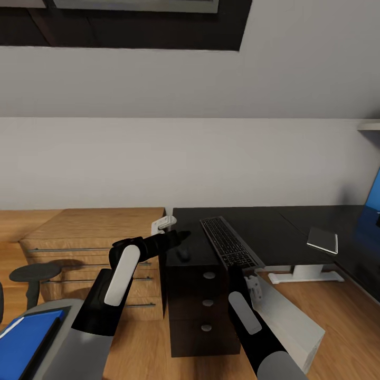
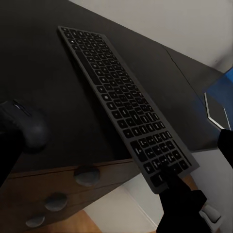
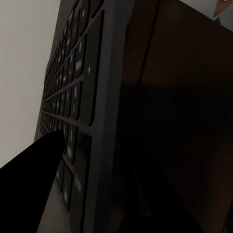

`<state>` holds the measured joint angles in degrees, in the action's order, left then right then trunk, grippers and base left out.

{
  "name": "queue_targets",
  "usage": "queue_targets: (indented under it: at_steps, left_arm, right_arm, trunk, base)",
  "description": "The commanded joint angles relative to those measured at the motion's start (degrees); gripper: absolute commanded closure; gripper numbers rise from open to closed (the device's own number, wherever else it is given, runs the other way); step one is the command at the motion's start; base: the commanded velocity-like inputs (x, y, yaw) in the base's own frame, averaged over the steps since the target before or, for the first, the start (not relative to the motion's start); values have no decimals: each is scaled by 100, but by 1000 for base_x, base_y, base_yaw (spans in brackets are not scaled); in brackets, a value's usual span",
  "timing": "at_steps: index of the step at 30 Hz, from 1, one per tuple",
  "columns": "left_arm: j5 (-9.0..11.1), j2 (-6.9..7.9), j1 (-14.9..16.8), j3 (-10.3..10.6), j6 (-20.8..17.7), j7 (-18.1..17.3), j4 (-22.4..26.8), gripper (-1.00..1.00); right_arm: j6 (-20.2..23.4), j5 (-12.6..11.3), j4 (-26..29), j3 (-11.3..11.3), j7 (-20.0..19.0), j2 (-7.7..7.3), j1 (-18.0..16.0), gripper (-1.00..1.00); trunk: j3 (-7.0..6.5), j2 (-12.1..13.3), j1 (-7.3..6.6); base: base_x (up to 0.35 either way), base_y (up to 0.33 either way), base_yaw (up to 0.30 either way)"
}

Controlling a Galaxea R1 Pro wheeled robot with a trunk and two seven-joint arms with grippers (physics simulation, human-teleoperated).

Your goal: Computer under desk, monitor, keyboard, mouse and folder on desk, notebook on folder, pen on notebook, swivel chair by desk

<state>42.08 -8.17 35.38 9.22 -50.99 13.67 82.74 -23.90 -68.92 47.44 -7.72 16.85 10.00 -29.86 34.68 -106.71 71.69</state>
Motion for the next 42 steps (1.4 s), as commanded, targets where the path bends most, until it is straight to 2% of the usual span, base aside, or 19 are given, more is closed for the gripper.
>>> queue_targets:
  at_steps: [1,7,8,23,35,42]
  left_arm:
    - [60,-1,4,1,-16,57,6,-100]
    - [62,-1,4,1,-16,57,6,-100]
    - [62,-1,4,1,-16,57,6,-100]
    - [58,-9,4,15,-9,59,-11,-100]
    - [54,-11,4,20,3,75,-19,-100]
    - [38,-31,4,29,31,79,-133,-100]
  right_arm:
    - [-62,-153,-7,-11,29,0,-2,100]
    - [-62,-151,-7,-11,33,0,-2,100]
    - [-62,-151,-7,-11,34,0,-2,-100]
    - [-63,-148,-5,-2,29,0,-2,-100]
    - [-65,-148,-2,-2,27,0,-2,-100]
    - [-103,-131,67,35,-48,0,-2,-100]
  trunk:
    - [7,-3,0]
    - [7,-3,0]
    - [7,-3,0]
    - [7,-3,0]
    - [7,-3,0]
    - [-11,37,-22]
  base:
    - [5,2,0]
    - [2,1,0]
    - [0,0,0]
    - [-13,0,0]
    - [-273,-24,0]
    - [-61,-23,0]
